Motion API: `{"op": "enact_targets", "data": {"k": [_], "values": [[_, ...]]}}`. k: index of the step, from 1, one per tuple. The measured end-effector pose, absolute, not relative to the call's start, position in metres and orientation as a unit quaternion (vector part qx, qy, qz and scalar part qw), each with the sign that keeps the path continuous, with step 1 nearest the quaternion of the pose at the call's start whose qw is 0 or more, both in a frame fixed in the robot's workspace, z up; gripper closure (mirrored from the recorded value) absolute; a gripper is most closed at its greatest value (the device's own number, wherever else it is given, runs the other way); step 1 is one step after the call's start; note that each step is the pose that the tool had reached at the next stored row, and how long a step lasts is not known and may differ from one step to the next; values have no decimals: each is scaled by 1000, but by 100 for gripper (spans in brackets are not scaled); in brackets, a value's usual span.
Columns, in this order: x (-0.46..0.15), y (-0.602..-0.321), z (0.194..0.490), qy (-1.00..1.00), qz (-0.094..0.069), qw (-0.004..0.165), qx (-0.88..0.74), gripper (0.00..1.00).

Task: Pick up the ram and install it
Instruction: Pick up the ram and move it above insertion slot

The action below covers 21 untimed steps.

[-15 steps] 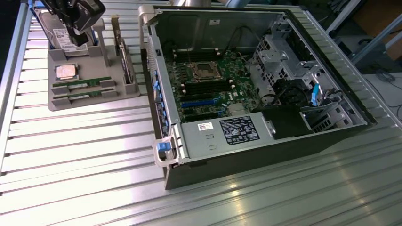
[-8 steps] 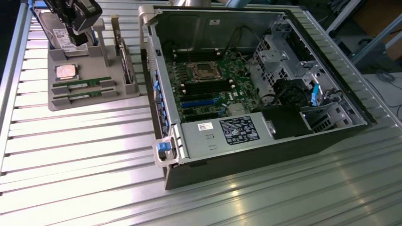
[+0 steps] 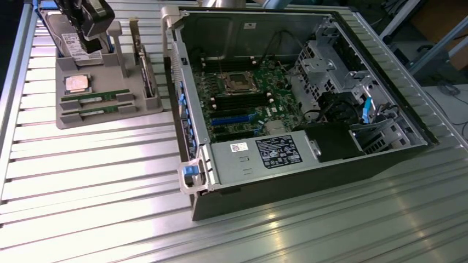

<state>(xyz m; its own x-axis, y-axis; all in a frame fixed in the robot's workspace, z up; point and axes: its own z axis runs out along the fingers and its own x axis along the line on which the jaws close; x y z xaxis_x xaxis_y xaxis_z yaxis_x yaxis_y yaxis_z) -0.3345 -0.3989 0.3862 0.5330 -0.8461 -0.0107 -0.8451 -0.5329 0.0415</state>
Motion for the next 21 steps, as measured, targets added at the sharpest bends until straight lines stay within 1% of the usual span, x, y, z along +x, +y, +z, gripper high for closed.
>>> {"op": "enact_targets", "data": {"k": [8,21], "values": [[-335,-399,386,-526,-15,15,850,89],[-335,-399,384,-687,-18,11,726,89]]}}
